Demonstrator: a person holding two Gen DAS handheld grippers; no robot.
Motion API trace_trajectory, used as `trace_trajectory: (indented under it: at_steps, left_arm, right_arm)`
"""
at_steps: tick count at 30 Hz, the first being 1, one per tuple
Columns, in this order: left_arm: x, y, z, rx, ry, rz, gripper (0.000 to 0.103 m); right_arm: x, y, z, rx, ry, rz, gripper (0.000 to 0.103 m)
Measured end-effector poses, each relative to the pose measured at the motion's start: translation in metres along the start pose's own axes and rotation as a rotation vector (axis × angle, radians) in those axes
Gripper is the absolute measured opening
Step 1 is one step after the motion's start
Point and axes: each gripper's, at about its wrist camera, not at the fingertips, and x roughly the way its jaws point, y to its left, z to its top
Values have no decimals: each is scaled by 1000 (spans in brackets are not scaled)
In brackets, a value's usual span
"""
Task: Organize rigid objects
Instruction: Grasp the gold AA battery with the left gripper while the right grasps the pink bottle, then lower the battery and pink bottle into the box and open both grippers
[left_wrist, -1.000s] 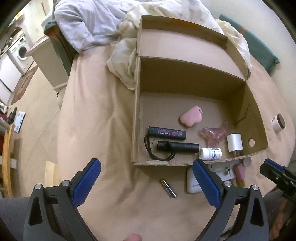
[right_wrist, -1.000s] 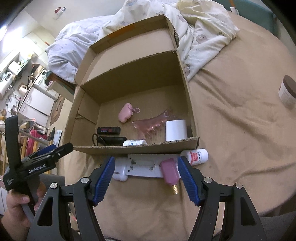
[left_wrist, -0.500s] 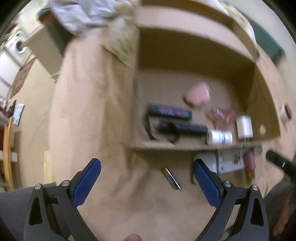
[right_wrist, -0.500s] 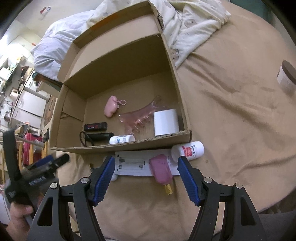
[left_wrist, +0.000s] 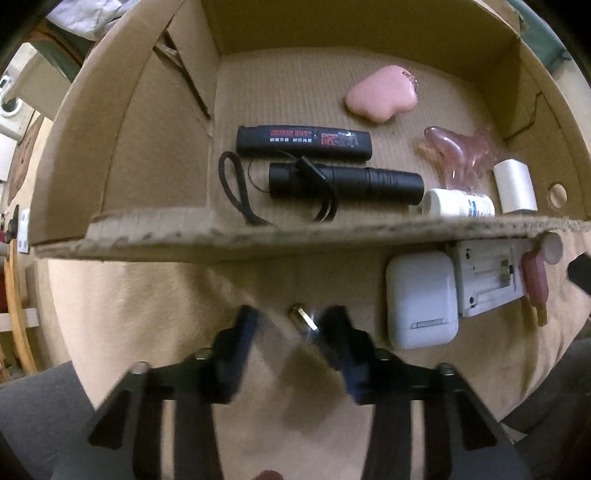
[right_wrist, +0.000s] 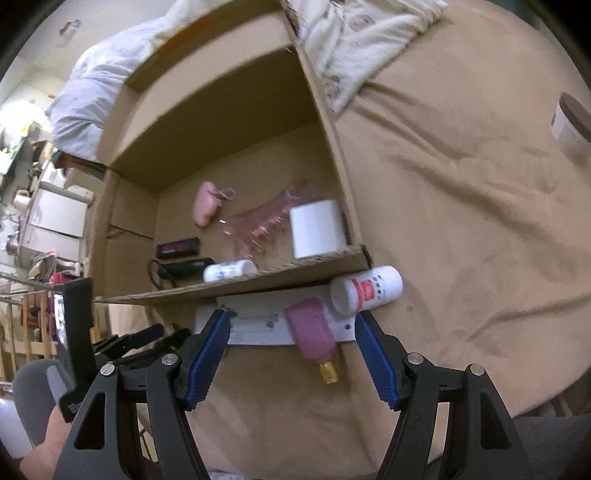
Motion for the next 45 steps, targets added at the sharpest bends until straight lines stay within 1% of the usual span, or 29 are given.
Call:
trace_trajectory:
  at_steps: [1,3,5,6,7,8,10,12,13,14,17,22,24,25,27,29,31,36,38,42,45]
  left_arm:
    - [0,1,1,-4,3,-14,16]
    - [-2,2,2,-5,5,-16,9]
    - [-2,4,3,-13,13,-31,9]
    - [-2,4,2,-9,12,-30,9]
    - [-3,4,2,-2,12,-26,9]
    - [-2,4,3,7,10,-17,9]
    - [-3,-1,1,29,5,-1,9]
    - [-4,-2,0,36,1,6,9]
    - [-4,-2,-1,35,0,6,9]
    - [-5,-2,-1,32,1,5,9]
    - [-5,-8,4,28,-1,7,9]
    - [-16,-7,-3,20,-15,9,9]
    - [-18,-3,-5,-5,20,-46,9]
    - [-19,-1,-6,-14,29,-56,9]
    - [-24,-1,-8,1,8,-17,9]
    - [-31,0,-7,-9,2,-28,9]
    - [-47,-3,-6,8,-35,-20,9]
    - [-98,-11,-7,61,-157,-25,9]
    - [-116,-7,-4,65,-205,-28,9]
    - [-142,-1,9,44,-271,-47,9]
    - [-146,-3,26,57,-302,-50,9]
  right_arm:
    - [3,0,0,1,13,-1,74]
    - [9,3,-1,-17,33,-14,74]
    - [15,8,-2,-52,47,-51,68]
    - [20,10,-3,-68,57,-67,67]
    - [25,13,-5,-87,70,-83,63]
    - [30,16,-6,-104,84,-99,55]
    - [39,22,-9,-141,105,-144,47]
    - [41,27,-11,-176,97,-180,42]
    - [41,29,-12,-190,91,-194,31]
    - [41,29,-14,-196,89,-199,27]
    - [40,31,-17,-210,86,-191,27]
    - [24,23,-16,-172,67,-106,27]
    - [17,20,-19,-164,66,-83,27]
    - [14,21,-20,-165,64,-72,27]
    - [6,20,-23,-170,60,-50,27]
    - [-2,20,-26,-168,49,-35,27]
    - [-12,23,-27,-166,35,-14,27]
    - [-42,29,-28,-179,-4,31,27]
    - [-54,32,-25,-186,-24,42,27]
    - [-69,39,-8,-192,-74,67,27]
    - [-75,45,11,-196,-101,73,27]
